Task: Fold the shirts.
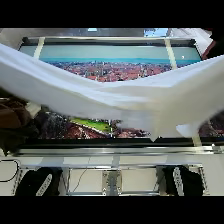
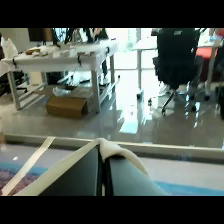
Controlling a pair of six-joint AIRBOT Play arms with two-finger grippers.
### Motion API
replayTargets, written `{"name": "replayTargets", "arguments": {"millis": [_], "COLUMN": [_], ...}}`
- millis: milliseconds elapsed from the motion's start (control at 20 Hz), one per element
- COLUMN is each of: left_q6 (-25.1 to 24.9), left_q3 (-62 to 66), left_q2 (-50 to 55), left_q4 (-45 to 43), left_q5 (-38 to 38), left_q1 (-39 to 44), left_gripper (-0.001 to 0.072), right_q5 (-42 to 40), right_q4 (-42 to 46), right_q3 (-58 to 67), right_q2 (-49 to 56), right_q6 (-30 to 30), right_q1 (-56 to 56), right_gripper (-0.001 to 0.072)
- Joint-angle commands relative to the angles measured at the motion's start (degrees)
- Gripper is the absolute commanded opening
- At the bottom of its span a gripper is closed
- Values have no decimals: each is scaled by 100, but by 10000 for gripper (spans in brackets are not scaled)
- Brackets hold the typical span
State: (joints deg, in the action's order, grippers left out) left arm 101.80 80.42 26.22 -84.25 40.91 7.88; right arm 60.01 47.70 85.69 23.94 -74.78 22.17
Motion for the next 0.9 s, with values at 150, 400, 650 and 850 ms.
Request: {"name": "replayTargets", "arguments": {"millis": [150,400,650,850], "left_q6": [-468,-614,-369,-42], "left_q3": [442,57,-79,-74], "left_q2": [1384,3410,5464,6391], "left_q4": [-83,-179,-688,-664], "left_q5": [1412,1390,85,-367], "left_q1": [0,4,4,9], "left_gripper": [9,9,9,10], "right_q5": [442,817,-579,-1801], "right_q4": [120,-125,-13,-70], "right_q3": [728,-278,-1318,-1351], "right_q2": [1530,3637,5486,6564], "right_q6": [-26,503,632,682], "right_q1": [-9,-181,-610,-1150], "right_gripper": [22,24,23,23]}}
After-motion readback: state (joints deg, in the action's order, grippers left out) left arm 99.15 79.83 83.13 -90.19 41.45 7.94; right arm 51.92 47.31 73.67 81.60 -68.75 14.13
